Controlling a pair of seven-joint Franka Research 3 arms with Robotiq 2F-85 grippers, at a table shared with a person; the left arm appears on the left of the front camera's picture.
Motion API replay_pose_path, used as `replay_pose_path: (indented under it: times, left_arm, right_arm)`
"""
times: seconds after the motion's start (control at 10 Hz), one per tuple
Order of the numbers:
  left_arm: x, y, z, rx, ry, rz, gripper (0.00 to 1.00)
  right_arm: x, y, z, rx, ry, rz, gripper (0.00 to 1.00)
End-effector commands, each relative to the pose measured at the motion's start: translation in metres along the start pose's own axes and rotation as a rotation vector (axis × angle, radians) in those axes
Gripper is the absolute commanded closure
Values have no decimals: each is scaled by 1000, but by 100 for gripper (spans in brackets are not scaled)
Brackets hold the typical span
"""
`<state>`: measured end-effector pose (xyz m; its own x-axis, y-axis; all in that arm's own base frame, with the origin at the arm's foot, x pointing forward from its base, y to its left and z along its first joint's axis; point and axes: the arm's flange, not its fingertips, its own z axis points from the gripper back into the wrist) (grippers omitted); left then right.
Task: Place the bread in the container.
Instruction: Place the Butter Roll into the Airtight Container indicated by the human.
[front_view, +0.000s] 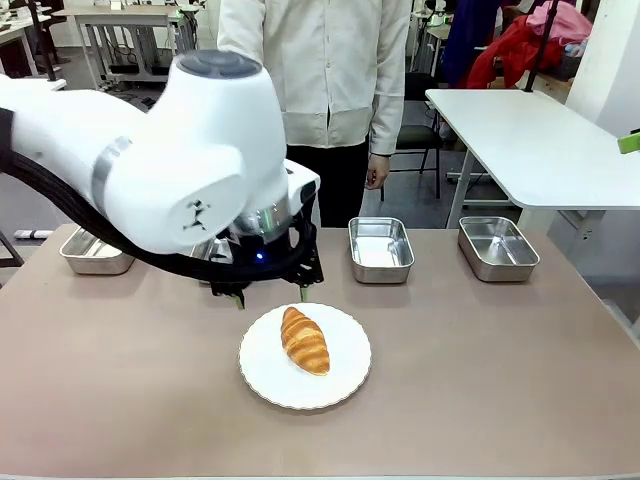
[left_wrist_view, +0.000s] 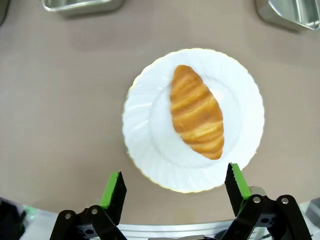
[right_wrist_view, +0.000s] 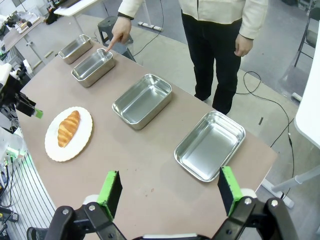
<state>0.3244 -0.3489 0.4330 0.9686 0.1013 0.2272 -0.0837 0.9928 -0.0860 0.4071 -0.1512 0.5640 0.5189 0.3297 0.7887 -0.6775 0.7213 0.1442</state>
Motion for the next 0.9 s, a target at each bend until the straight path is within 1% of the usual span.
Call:
replay_pose_path:
  times: [0.0, 0.2, 0.4, 0.8]
  left_arm:
    - [-7, -12, -23, 10, -29, 125, 0]
    - [-18, -22, -39, 1, -42, 149, 0]
    - [-22, -34, -56, -9, -40, 131, 0]
    - [-13, -44, -87, -11, -57, 126, 0]
  right_arm:
    - [1, -1, -1, 7, -25, 13, 0]
    - [1, -1, -1, 7, -25, 13, 0]
    - [1, -1, -1, 7, -25, 13, 0]
    - [1, -1, -1, 7, -25, 13, 0]
